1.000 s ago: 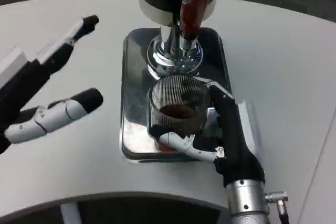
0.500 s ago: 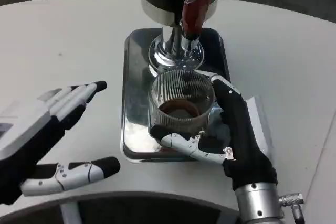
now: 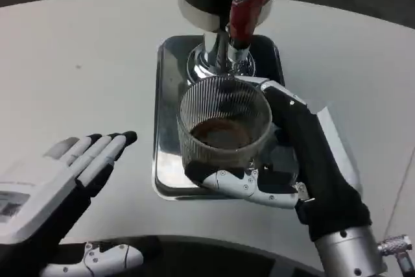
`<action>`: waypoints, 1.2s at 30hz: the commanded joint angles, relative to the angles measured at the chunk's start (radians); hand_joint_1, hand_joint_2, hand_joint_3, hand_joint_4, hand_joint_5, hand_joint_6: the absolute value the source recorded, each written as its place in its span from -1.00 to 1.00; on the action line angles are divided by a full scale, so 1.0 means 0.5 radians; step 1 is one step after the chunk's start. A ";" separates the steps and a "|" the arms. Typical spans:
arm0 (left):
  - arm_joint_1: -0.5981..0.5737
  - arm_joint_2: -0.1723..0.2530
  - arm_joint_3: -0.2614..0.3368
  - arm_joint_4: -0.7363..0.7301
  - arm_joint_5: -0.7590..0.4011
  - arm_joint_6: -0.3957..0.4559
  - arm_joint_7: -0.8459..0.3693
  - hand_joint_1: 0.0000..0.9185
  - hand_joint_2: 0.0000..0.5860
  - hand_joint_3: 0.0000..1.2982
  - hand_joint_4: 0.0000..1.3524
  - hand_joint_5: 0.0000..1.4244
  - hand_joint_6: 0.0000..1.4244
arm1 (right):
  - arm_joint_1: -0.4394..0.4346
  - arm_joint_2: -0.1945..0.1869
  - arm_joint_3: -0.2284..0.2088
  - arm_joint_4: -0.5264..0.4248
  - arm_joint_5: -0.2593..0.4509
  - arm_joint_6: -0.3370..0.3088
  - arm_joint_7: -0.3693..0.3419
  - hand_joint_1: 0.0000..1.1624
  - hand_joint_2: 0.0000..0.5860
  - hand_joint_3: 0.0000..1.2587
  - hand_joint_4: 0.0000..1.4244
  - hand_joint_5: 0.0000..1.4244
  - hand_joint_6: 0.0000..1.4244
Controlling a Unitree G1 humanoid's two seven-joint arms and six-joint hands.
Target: Grasp the cup under the faucet to collect the drink, then remove the cup.
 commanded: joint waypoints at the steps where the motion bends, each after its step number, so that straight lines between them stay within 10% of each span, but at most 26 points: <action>1: 0.030 -0.035 -0.043 -0.083 0.078 0.005 0.015 -1.00 -0.68 -1.00 -1.00 -1.00 -1.00 | 0.070 -0.026 -0.004 -0.239 0.064 0.030 0.094 0.97 -0.49 0.07 0.23 0.32 0.83; 16: 0.071 -0.038 -0.133 -0.272 0.127 -0.052 -0.015 -1.00 -0.67 -1.00 -1.00 -1.00 -1.00 | 0.280 -0.194 -0.085 -0.754 0.302 0.225 0.447 0.97 -0.49 0.07 0.23 0.32 0.83; 36: 0.000 -0.037 -0.179 -0.335 0.177 0.067 -0.099 -1.00 -0.68 -1.00 -1.00 -1.00 -1.00 | 0.484 -0.232 -0.099 -1.056 0.356 0.317 0.511 0.95 -0.49 0.09 0.25 0.33 0.86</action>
